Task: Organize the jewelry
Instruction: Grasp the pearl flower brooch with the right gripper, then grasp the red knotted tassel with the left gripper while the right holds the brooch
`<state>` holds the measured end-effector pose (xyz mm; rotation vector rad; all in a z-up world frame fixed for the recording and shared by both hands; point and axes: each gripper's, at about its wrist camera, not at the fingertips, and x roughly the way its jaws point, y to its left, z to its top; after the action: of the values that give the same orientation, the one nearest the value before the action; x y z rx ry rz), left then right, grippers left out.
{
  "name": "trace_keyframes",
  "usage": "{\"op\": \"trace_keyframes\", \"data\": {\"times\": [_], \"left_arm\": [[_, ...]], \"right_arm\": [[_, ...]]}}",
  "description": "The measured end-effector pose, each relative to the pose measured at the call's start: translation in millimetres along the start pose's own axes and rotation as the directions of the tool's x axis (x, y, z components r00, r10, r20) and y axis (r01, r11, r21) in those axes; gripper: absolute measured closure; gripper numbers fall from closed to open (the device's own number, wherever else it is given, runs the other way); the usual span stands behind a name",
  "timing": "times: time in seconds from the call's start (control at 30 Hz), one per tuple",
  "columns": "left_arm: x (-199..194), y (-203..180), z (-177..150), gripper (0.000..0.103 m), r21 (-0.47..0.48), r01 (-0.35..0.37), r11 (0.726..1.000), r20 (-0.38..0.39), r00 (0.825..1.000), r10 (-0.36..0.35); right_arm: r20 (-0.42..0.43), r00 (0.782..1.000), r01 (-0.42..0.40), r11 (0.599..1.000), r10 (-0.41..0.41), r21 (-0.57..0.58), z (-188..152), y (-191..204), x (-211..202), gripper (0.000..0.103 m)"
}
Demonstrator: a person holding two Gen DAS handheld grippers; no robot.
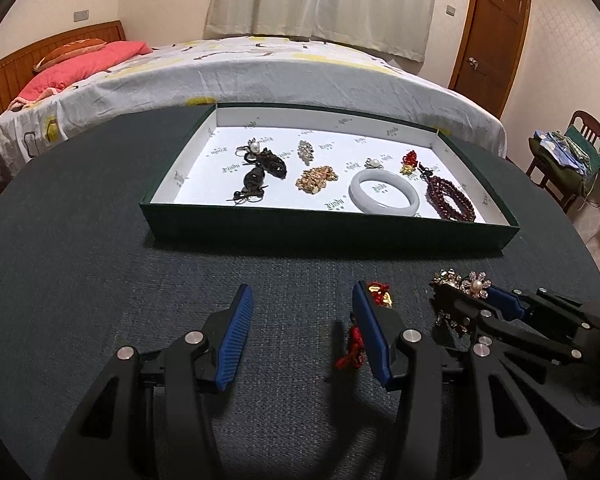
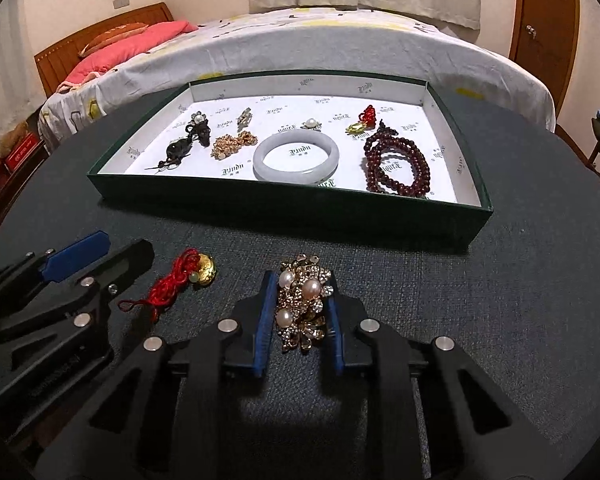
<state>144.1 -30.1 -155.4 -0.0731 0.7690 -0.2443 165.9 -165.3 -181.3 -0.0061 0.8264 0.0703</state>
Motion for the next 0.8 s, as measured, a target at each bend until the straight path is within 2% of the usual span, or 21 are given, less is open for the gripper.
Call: {"op": "trace_keyframes", "data": {"times": [0.4,0.53,0.8], "left_arm": [[4.5,-24.5,-1.5,0.052,0.045,0.055,0.997,-0.024,0.998,-0.054],[12.5,-26.3,-1.0,0.054,0.016,0.078,0.997,-0.057,0.995,-0.077],[14.8,-35.6,-5.4,0.073,0.037,0.108,0.993,-0.082,0.991,-0.105]], "right_arm": [[0.026,0.999,0.018,1.000,-0.018,0.010,-4.0,-16.9,-12.6,0.080],[0.033,0.999,0.010,1.000,-0.011,0.030,-4.7,-25.9,-15.6,0.080],[0.041,0.999,-0.004,0.999,0.001,0.054,-4.4,-33.7,-15.5,0.080]]}}
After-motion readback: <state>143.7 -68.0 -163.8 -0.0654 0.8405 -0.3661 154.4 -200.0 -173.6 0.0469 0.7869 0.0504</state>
